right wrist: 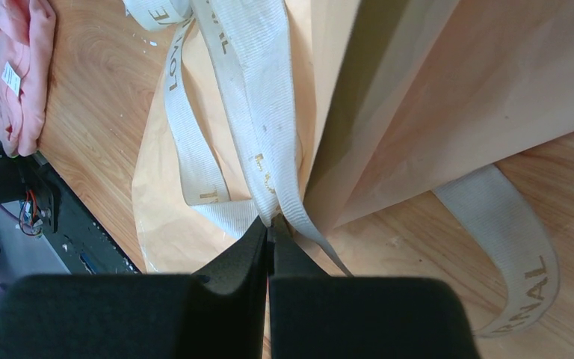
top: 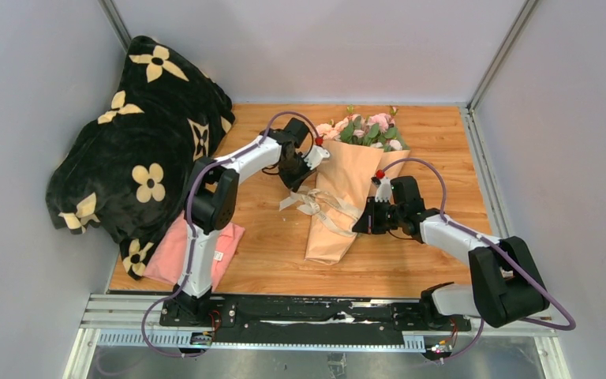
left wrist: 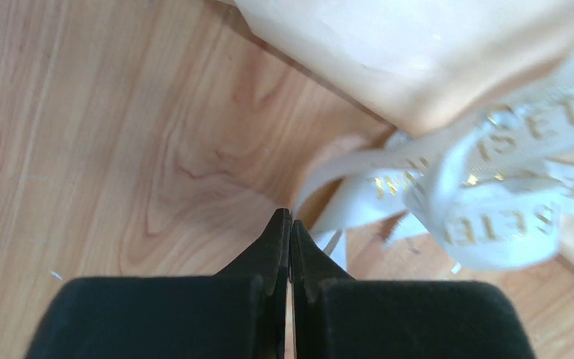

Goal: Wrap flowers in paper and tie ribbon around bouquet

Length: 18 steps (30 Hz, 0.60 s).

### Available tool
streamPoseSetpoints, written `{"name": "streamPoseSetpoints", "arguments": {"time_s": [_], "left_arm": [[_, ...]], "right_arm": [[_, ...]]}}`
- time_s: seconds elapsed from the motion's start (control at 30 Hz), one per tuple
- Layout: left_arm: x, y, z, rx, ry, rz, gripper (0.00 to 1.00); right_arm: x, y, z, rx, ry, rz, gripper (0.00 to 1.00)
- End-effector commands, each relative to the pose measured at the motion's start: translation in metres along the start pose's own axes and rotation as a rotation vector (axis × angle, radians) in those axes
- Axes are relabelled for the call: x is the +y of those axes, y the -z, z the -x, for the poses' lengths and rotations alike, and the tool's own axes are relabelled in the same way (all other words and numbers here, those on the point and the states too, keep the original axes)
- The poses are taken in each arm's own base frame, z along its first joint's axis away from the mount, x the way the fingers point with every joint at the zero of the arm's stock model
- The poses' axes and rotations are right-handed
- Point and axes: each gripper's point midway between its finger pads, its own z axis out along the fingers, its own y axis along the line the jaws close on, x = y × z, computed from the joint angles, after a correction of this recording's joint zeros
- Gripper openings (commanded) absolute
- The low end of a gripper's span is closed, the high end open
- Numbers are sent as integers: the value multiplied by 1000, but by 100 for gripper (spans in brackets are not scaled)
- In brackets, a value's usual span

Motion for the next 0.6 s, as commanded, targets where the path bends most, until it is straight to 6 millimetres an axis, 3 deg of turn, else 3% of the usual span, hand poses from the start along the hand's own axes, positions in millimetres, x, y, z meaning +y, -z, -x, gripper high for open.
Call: {"name": "streamPoseSetpoints", "arguments": {"time_s": [0.0, 0.1, 0.2, 0.4, 0.57], "left_arm": [[-18, 59, 32, -172, -41, -11, 0], [-34, 85, 41, -262, -84, -17, 0], [-63, 93, 29, -285, -198, -63, 0], [-112, 76, -20, -222, -445, -116, 2], [-151, 69, -42, -223, -553, -237, 7]], "right_arm": [[-7, 1, 0, 3, -11, -14, 0], [-6, 1, 0, 7, -13, -10, 0], [-6, 1, 0, 8, -9, -10, 0], [-7, 1, -1, 22, -8, -9, 0], [-6, 0, 0, 24, -11, -7, 0]]}}
